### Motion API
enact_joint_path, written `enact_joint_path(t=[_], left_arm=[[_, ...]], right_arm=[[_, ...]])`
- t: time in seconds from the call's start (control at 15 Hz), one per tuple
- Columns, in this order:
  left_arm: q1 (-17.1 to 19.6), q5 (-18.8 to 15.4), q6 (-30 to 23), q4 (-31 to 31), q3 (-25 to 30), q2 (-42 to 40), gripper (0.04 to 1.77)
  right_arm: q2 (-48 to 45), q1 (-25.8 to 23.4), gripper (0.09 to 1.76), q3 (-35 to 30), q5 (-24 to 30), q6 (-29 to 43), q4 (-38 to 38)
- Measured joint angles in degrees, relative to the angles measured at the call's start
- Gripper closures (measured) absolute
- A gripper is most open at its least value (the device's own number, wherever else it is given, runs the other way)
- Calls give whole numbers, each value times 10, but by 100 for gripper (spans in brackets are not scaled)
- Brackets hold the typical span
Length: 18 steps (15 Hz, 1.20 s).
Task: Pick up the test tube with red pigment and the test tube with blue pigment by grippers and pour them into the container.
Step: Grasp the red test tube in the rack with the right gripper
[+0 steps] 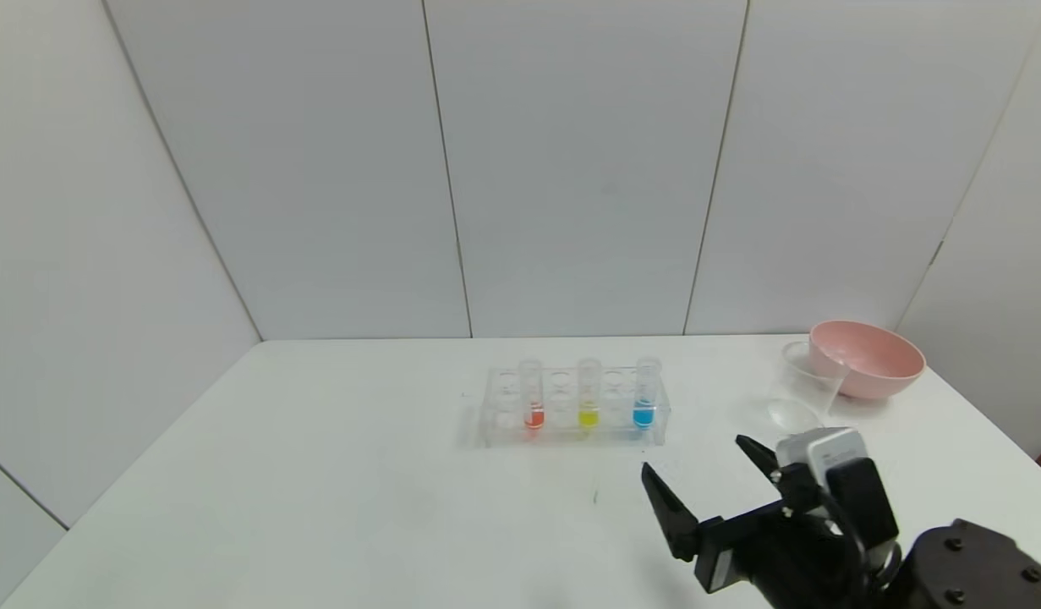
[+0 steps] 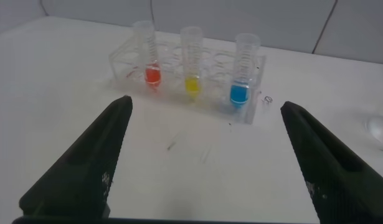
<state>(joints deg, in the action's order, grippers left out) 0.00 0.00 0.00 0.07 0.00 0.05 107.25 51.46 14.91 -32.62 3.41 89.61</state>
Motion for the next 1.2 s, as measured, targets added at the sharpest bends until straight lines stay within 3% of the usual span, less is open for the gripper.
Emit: enact_joint_path(t=[0.2, 0.47, 0.8, 1.2], left_arm=[[0, 0, 0, 0, 0, 0, 5], [0, 0, 0, 0, 0, 0, 5], [0, 0, 0, 0, 0, 0, 5], [0, 0, 0, 0, 0, 0, 5]], right_arm=[[49, 50, 14, 71, -29, -1, -33], [89, 69, 14, 178, -30, -2, -138], [136, 69, 14, 292, -13, -2, -183], [217, 28, 14, 409, 21, -22, -200]])
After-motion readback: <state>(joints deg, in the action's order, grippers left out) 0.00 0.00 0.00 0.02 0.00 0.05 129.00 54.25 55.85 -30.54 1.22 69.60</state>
